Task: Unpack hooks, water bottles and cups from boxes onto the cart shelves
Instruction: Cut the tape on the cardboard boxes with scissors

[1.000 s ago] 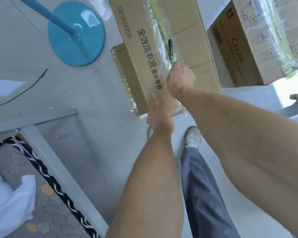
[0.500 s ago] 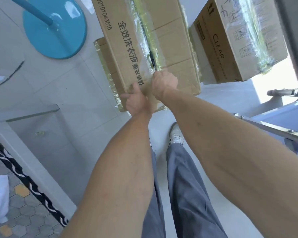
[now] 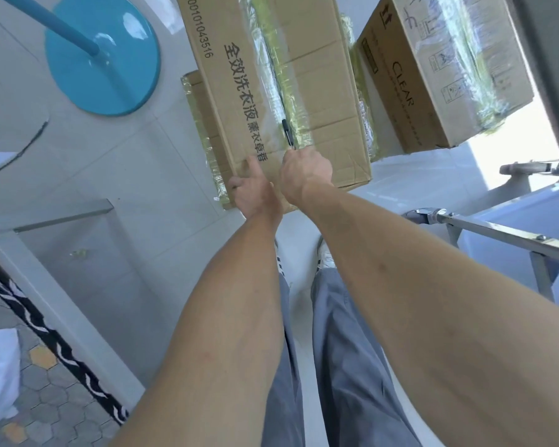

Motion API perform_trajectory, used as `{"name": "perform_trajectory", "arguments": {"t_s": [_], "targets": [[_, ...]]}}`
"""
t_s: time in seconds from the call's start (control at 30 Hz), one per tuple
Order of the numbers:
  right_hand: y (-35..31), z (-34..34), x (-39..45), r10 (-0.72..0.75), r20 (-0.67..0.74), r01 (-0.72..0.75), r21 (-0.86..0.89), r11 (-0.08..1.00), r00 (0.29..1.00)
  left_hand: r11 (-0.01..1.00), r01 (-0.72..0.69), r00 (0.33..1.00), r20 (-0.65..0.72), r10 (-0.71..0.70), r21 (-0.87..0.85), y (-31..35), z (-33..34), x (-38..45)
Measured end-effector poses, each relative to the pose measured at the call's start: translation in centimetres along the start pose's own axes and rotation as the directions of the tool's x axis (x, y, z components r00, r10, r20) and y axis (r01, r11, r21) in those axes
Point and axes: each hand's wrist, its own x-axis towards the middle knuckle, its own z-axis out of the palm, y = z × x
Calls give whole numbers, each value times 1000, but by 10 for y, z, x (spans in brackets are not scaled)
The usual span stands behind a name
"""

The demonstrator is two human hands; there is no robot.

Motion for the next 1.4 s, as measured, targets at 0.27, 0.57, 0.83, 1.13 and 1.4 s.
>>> {"name": "perform_trajectory", "arguments": {"t_s": [0.27,0.57,0.83,1.13,1.4], "targets": [[12,37,-37,57,131,-68,84,994,990,1000,-5,1000,5,5,11,-5,2,-4],[16,25,-39,109,101,-116,70,991,989,972,168,983,103,-152,-165,-2,6,-26],[12,39,-33,-23,126,40,-134,990,992,978,192,976,121,-181,-83,-4,11,-16],[7,26,-51,-63,237,101,-153,983,969,975,207,969,156,-193,-77,-2,11,-15],[18,50,-63,15,79,-12,-37,999,997,986,146,978,161,-132,-79,-7,-3,-27]]}}
